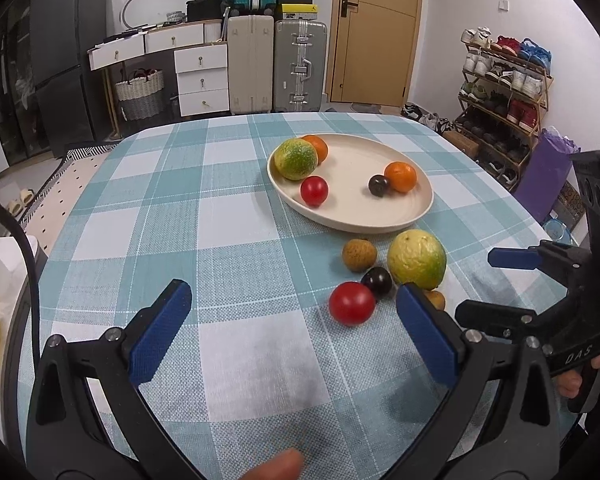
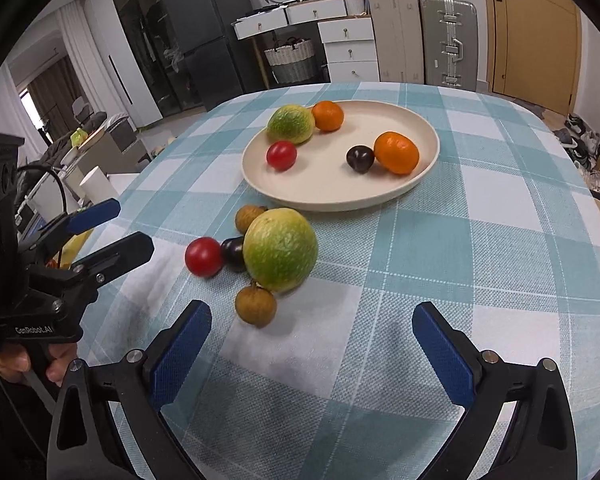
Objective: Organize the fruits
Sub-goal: 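Move both grippers back toward the loose fruit beside the plate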
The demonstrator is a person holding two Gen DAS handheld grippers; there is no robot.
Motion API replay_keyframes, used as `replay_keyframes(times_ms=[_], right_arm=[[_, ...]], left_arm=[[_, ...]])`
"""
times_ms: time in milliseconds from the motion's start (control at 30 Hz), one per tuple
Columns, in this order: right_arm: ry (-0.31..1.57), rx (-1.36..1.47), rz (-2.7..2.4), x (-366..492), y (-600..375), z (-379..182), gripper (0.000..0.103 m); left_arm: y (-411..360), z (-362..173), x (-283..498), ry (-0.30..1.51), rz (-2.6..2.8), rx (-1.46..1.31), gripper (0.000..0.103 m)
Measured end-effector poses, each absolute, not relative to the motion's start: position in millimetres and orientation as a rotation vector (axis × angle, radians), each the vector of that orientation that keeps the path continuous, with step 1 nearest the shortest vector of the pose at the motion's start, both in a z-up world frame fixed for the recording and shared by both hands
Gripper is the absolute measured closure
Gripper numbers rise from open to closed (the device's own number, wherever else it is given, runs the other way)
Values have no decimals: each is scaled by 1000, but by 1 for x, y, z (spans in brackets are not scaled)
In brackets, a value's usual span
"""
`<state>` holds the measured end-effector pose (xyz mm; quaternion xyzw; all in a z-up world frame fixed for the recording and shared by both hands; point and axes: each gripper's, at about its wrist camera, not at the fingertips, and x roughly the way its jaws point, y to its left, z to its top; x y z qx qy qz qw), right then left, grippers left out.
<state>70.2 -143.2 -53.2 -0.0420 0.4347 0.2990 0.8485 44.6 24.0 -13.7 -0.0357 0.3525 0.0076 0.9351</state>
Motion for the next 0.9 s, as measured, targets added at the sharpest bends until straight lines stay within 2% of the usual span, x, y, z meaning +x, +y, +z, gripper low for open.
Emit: replay_keyframes(times_ms=[267,400,567,667,733,900], right_arm=[[937,-75,664,68,-135,-58,4],[954,-83,703,65,-128,-62,21],[959,-79,741,63,-122,-64,27],[961,-80,754,63,-118,-66,34],[962,-78,763,63,-116,-66,43],[958,-88,775,62,-111,-66,52]], left_arm=[[22,-22,46,751,4,-63,1],[25,-26,48,762,8,-70,1],[34,-31,51,784,9,-108,4],[37,-34,51,790,2,-121,4],[37,-36,52,797,-3,-124,4],[36,-40,53,811,-14,-122,5]])
